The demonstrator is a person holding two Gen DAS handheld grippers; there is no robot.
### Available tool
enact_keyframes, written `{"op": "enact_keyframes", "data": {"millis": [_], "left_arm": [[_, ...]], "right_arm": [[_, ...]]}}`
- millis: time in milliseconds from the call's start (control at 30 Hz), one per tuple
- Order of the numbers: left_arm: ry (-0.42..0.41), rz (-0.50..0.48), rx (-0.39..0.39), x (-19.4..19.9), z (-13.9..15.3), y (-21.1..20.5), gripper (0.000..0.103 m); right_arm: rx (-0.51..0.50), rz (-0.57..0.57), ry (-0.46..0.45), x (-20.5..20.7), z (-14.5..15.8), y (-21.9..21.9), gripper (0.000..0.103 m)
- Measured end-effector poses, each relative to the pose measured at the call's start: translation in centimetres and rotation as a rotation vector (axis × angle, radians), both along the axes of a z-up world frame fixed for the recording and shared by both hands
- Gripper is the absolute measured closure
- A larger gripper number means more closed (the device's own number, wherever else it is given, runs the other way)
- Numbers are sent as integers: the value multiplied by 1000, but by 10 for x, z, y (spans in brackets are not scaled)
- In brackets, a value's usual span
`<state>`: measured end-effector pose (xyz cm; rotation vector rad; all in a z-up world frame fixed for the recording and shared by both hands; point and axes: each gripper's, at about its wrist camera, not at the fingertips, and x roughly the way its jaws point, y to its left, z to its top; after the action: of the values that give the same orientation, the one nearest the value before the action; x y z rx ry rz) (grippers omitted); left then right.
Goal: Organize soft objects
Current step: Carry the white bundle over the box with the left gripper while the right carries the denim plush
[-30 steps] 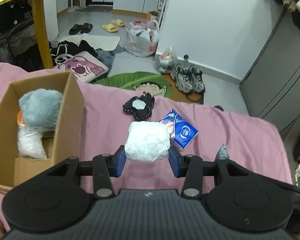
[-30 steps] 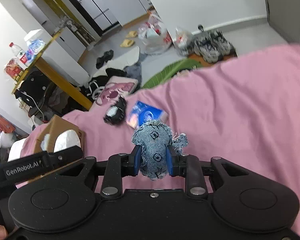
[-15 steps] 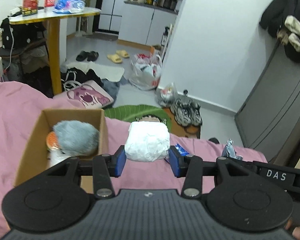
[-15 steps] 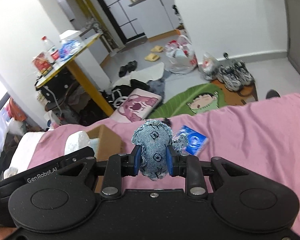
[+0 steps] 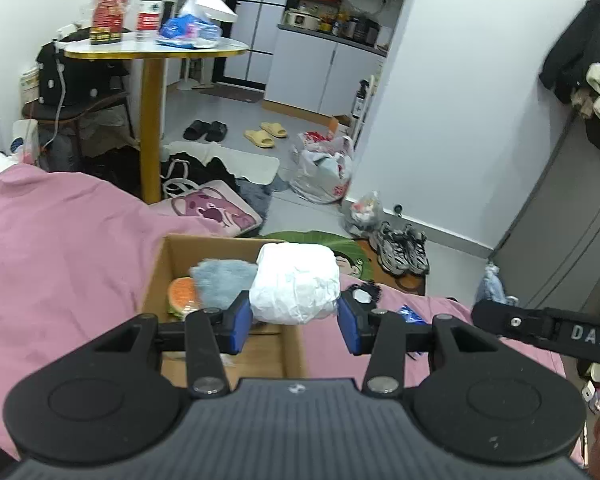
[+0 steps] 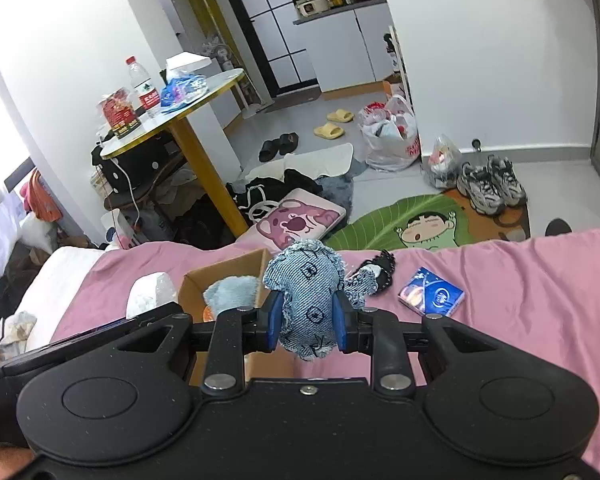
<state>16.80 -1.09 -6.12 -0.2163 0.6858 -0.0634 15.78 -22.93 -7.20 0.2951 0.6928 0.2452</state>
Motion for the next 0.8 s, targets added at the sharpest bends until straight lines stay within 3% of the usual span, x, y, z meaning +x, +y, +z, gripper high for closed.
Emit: {"op": "enact_keyframes", "data": {"millis": [367,800], "left_arm": [[3,14,-52,0,1,51,59],[47,39,-97,4,-15,66,59]], "right_arm": [[-23,-10,-40,-11,8,31,77],[-37,-8,-44,-11,4,44,76]]}}
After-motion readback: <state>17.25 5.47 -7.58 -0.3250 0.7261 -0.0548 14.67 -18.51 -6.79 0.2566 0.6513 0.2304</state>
